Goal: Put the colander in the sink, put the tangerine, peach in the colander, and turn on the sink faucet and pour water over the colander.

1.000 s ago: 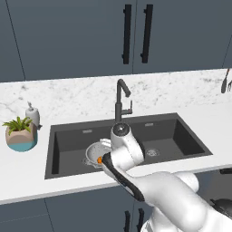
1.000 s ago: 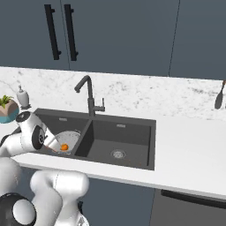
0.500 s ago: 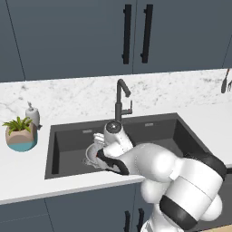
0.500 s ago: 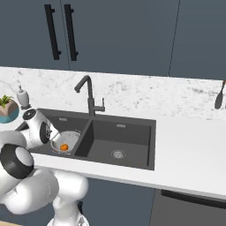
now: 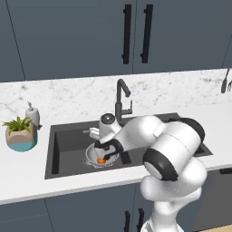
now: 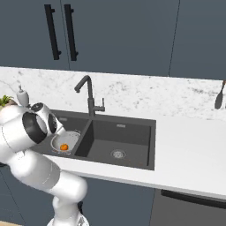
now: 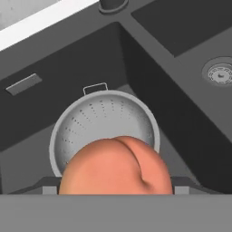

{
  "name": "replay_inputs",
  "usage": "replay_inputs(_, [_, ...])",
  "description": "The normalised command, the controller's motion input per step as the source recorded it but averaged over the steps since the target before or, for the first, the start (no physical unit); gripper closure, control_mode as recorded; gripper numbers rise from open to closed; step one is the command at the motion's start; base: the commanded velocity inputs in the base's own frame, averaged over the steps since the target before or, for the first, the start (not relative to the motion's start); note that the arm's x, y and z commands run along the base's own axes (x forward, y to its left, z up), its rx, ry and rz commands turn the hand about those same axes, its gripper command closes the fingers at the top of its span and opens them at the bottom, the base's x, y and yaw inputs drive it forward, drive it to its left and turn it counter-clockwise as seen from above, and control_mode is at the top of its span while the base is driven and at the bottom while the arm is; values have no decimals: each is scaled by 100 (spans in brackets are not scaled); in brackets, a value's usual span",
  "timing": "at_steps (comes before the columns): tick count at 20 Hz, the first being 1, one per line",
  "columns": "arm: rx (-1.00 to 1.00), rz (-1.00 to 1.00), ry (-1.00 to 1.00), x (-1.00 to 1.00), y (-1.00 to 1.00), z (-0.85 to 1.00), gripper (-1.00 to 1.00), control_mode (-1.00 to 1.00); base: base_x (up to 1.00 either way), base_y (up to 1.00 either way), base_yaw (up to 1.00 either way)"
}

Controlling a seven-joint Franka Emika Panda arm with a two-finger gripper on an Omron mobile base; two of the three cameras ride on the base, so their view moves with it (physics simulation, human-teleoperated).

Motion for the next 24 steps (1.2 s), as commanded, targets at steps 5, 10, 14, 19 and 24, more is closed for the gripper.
replay_inputs(5, [0,0,10,36,26,-31,100,-100,0,0,0])
replay_inputs(10, [-1,0,6,23,13,-39,100,-100,0,0,0])
replay_inputs(14, [-1,0,1,22,1,-30,100,-100,0,0,0])
replay_inputs(19, [-1,0,0,13,0,-20,100,-100,0,0,0])
replay_inputs(24, [0,0,0,6,0,-15,100,-100,0,0,0])
